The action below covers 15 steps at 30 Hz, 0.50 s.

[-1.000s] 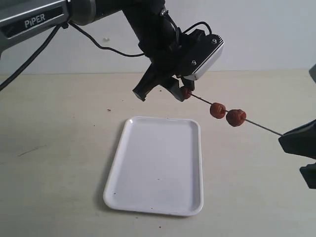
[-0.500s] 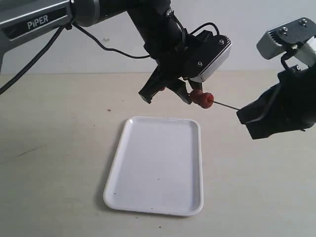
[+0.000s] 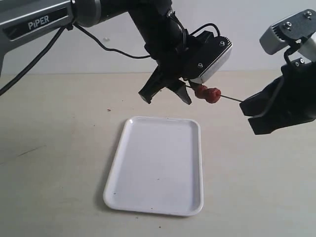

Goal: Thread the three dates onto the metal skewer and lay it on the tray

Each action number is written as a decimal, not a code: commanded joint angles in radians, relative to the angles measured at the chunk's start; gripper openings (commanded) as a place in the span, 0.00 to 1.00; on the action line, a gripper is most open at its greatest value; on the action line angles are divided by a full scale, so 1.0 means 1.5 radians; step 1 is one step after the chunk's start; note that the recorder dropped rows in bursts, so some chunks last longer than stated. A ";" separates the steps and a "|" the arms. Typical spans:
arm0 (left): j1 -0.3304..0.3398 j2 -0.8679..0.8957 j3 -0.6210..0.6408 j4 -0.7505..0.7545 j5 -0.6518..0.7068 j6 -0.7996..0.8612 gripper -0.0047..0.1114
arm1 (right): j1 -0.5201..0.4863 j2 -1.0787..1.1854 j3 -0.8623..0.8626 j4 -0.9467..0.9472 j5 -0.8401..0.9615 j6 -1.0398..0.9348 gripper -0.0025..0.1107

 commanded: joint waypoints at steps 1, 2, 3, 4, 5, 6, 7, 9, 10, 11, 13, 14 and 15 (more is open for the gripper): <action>-0.001 -0.009 -0.004 -0.005 -0.002 0.000 0.33 | -0.002 -0.017 -0.007 -0.020 0.016 0.021 0.02; -0.001 -0.009 -0.004 -0.007 -0.002 0.000 0.33 | -0.002 -0.017 -0.007 -0.020 0.024 0.021 0.02; -0.001 -0.010 -0.004 -0.010 -0.002 0.000 0.33 | -0.002 -0.017 -0.007 -0.022 0.030 0.021 0.02; -0.001 -0.010 -0.004 -0.011 -0.002 0.000 0.33 | -0.002 -0.017 -0.007 -0.030 0.031 0.021 0.02; -0.001 -0.014 -0.004 -0.011 -0.002 0.000 0.33 | -0.002 -0.017 -0.007 -0.042 0.031 0.029 0.02; -0.001 -0.016 -0.004 -0.011 -0.002 0.000 0.33 | -0.002 -0.017 -0.007 -0.056 0.031 0.041 0.02; -0.001 -0.019 -0.004 -0.011 -0.002 0.000 0.33 | -0.002 -0.017 -0.007 -0.065 0.031 0.049 0.02; -0.001 -0.025 -0.004 -0.011 -0.002 0.000 0.33 | -0.002 -0.017 -0.007 -0.084 0.031 0.068 0.02; -0.001 -0.027 -0.004 -0.011 -0.002 0.000 0.33 | -0.002 -0.017 -0.007 -0.086 0.031 0.075 0.02; -0.001 -0.031 -0.004 -0.011 -0.002 0.000 0.33 | -0.002 -0.017 -0.007 -0.086 0.031 0.076 0.02; -0.001 -0.035 -0.004 -0.012 -0.002 -0.004 0.33 | -0.002 -0.017 -0.007 -0.086 0.031 0.078 0.02; -0.001 -0.038 -0.004 -0.012 -0.002 -0.004 0.33 | -0.002 -0.017 -0.007 -0.086 0.033 0.079 0.02; -0.001 -0.039 -0.004 -0.010 -0.002 -0.006 0.33 | -0.002 -0.017 -0.007 -0.086 0.035 0.079 0.02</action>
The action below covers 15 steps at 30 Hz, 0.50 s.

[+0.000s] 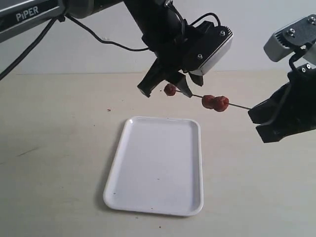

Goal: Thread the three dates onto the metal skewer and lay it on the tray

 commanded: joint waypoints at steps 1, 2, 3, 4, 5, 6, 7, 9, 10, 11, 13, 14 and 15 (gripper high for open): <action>-0.001 -0.020 -0.004 -0.009 -0.002 -0.007 0.33 | -0.002 -0.006 -0.007 -0.005 0.005 0.009 0.02; -0.001 -0.022 -0.004 -0.008 -0.002 -0.007 0.33 | -0.002 -0.006 -0.007 -0.008 0.009 0.009 0.02; -0.001 -0.023 -0.004 -0.008 -0.002 -0.011 0.33 | -0.002 -0.008 -0.005 -0.011 0.011 0.011 0.02; -0.001 -0.027 -0.004 -0.006 -0.002 -0.017 0.33 | -0.002 -0.009 -0.002 -0.016 0.016 0.016 0.02; 0.000 -0.030 -0.004 -0.003 -0.002 -0.032 0.33 | -0.002 -0.012 -0.002 -0.022 0.020 0.022 0.02; 0.001 -0.033 -0.004 0.011 -0.002 -0.057 0.33 | -0.002 -0.015 -0.001 -0.030 0.024 0.028 0.02; 0.003 -0.037 -0.004 0.034 -0.002 -0.086 0.33 | -0.002 -0.021 0.000 -0.033 0.025 0.028 0.02; 0.011 -0.040 -0.004 0.084 -0.002 -0.144 0.33 | -0.002 -0.032 0.000 -0.041 0.034 0.038 0.02; 0.018 -0.041 -0.004 0.105 -0.002 -0.169 0.33 | -0.002 -0.040 0.000 -0.045 0.038 0.040 0.02; 0.024 -0.041 -0.004 0.114 -0.002 -0.181 0.33 | -0.002 -0.047 0.000 -0.047 0.043 0.040 0.02; 0.042 -0.041 -0.004 0.114 -0.002 -0.180 0.33 | -0.002 -0.066 0.000 -0.047 0.056 0.040 0.02; 0.048 -0.042 -0.001 0.113 -0.002 -0.184 0.33 | -0.002 -0.076 0.000 -0.047 0.065 0.040 0.02; 0.054 -0.043 0.004 0.104 -0.002 -0.184 0.33 | -0.002 -0.085 0.000 -0.047 0.074 0.040 0.02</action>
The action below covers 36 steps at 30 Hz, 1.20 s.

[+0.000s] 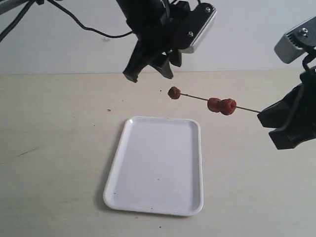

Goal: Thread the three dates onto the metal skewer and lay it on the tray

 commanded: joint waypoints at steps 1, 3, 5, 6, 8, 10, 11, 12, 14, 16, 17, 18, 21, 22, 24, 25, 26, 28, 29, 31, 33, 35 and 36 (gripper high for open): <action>0.028 -0.009 0.006 0.000 -0.002 -0.025 0.33 | -0.002 -0.043 0.000 -0.004 0.035 0.005 0.02; 0.033 -0.009 0.014 -0.006 -0.002 -0.025 0.33 | -0.002 -0.057 0.000 -0.004 0.047 0.005 0.02; 0.037 -0.009 0.023 -0.010 -0.002 -0.025 0.33 | -0.002 -0.066 0.000 -0.004 0.052 0.005 0.02; 0.037 -0.009 0.027 -0.015 -0.002 -0.027 0.33 | -0.002 -0.072 0.000 -0.004 0.056 0.005 0.02; 0.038 -0.009 0.035 -0.022 -0.002 -0.037 0.33 | -0.002 -0.078 0.000 -0.005 0.058 0.005 0.02; 0.038 -0.009 0.044 -0.033 -0.002 -0.052 0.33 | -0.002 -0.083 0.000 -0.007 0.059 0.005 0.02; 0.038 -0.009 0.048 -0.042 -0.002 -0.057 0.33 | -0.002 -0.083 0.000 -0.007 0.060 0.005 0.02; 0.038 -0.009 0.051 -0.048 -0.002 -0.059 0.33 | -0.002 -0.083 0.000 -0.007 0.063 0.005 0.02; 0.038 -0.009 0.058 -0.056 -0.002 -0.059 0.33 | -0.002 -0.082 0.000 -0.007 0.064 0.005 0.02; 0.038 -0.009 0.061 -0.061 -0.002 -0.059 0.33 | -0.002 -0.082 0.000 -0.007 0.063 0.005 0.02; 0.038 -0.009 0.062 -0.061 -0.002 -0.059 0.33 | -0.002 -0.082 0.000 -0.007 0.063 0.005 0.02; 0.038 -0.009 0.064 -0.061 -0.002 -0.059 0.33 | -0.002 -0.082 0.000 -0.007 0.063 0.005 0.02; 0.038 -0.009 0.070 -0.067 -0.002 -0.052 0.33 | -0.002 -0.082 0.000 -0.007 0.057 0.005 0.02; 0.038 -0.009 0.074 -0.071 -0.002 -0.052 0.33 | -0.002 -0.082 0.000 -0.007 0.055 0.005 0.02; 0.038 -0.009 0.079 -0.091 -0.002 -0.041 0.33 | -0.002 -0.082 0.000 -0.006 0.053 0.005 0.02; 0.038 -0.009 0.082 -0.102 -0.002 -0.033 0.33 | -0.002 -0.082 0.000 -0.004 0.052 0.005 0.02; 0.038 -0.009 0.082 -0.112 -0.002 -0.034 0.33 | -0.002 -0.082 0.000 -0.004 0.052 0.005 0.02; 0.036 -0.009 0.082 -0.119 -0.002 -0.032 0.33 | -0.002 -0.082 0.000 -0.004 0.051 0.005 0.02; 0.036 -0.009 0.082 -0.119 -0.002 -0.032 0.33 | -0.002 -0.082 0.000 -0.004 0.051 0.005 0.02; 0.035 -0.009 0.082 -0.126 -0.002 -0.032 0.33 | -0.002 -0.082 0.000 -0.004 0.051 0.005 0.02; 0.035 -0.009 0.082 -0.133 -0.002 -0.030 0.33 | -0.002 -0.082 0.000 -0.004 0.049 0.005 0.02; 0.035 -0.009 0.083 -0.136 -0.002 -0.030 0.33 | -0.002 -0.082 0.000 -0.002 0.049 0.005 0.02; 0.034 -0.009 0.083 -0.136 -0.002 -0.030 0.31 | -0.002 -0.082 0.000 0.001 0.049 0.005 0.02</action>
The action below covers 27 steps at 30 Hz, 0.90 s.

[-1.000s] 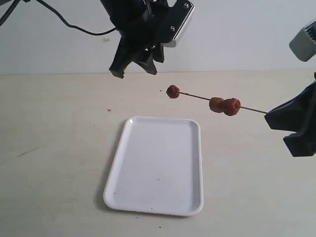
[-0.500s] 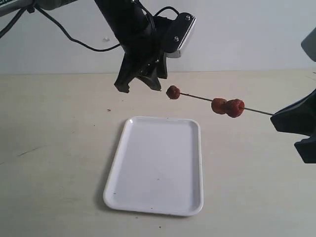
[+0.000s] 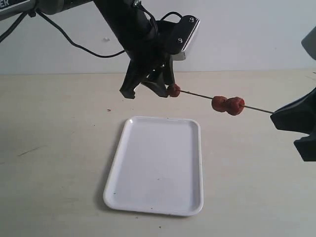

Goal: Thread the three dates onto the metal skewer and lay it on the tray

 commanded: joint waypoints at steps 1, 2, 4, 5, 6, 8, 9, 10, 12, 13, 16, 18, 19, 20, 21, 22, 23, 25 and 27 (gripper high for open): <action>-0.003 -0.008 0.001 -0.017 -0.002 0.003 0.28 | -0.002 -0.004 0.000 0.007 -0.013 0.005 0.02; -0.004 -0.008 0.001 -0.017 -0.002 0.003 0.25 | -0.002 -0.004 0.000 0.007 -0.013 0.005 0.02; -0.006 -0.008 0.001 -0.024 -0.002 0.003 0.15 | -0.002 -0.004 0.000 0.007 -0.013 0.005 0.02; -0.006 -0.008 0.001 -0.029 -0.002 0.003 0.11 | -0.002 -0.004 0.000 0.007 -0.013 0.005 0.02; -0.006 -0.008 0.001 -0.038 -0.002 0.003 0.06 | -0.002 -0.004 0.000 0.007 -0.013 0.005 0.02; -0.006 -0.008 0.001 -0.052 -0.002 0.003 0.04 | -0.002 -0.004 0.000 0.011 -0.014 0.005 0.02; -0.006 -0.008 0.001 -0.058 -0.002 0.003 0.04 | -0.002 -0.004 0.000 0.016 -0.017 0.005 0.02; -0.006 -0.008 0.001 -0.064 -0.002 0.003 0.04 | -0.002 -0.004 0.000 0.017 -0.019 0.005 0.02; -0.006 -0.008 0.001 -0.079 -0.002 0.003 0.04 | -0.002 -0.004 0.000 0.021 -0.023 0.005 0.02; -0.006 -0.008 0.001 -0.086 -0.002 0.003 0.04 | -0.002 -0.003 0.000 0.023 -0.024 0.004 0.02; -0.009 -0.008 0.001 -0.088 -0.002 0.003 0.04 | -0.002 0.008 0.000 0.028 -0.026 0.004 0.02; -0.016 -0.008 0.001 -0.085 -0.002 0.003 0.04 | -0.002 0.022 0.000 0.030 -0.028 0.004 0.02; -0.020 -0.008 0.001 -0.085 -0.002 0.003 0.04 | -0.002 0.029 0.000 0.031 -0.032 0.004 0.02; -0.023 -0.008 0.001 -0.085 -0.002 0.003 0.04 | -0.002 0.037 0.000 0.033 -0.038 0.000 0.02; -0.027 -0.008 0.001 -0.085 -0.002 0.007 0.04 | -0.002 0.042 0.000 0.034 -0.042 -0.005 0.02; -0.030 -0.008 0.001 -0.085 -0.002 0.012 0.04 | -0.002 0.049 0.000 0.041 -0.046 -0.012 0.02; -0.034 -0.008 0.001 -0.085 -0.002 0.012 0.04 | -0.002 0.056 -0.001 0.051 -0.049 -0.020 0.02; -0.040 -0.008 0.001 -0.084 -0.002 0.012 0.04 | -0.002 0.070 -0.007 0.071 -0.049 -0.037 0.02; -0.042 -0.008 0.001 -0.084 -0.002 0.012 0.04 | -0.002 0.082 -0.014 0.084 -0.050 -0.043 0.02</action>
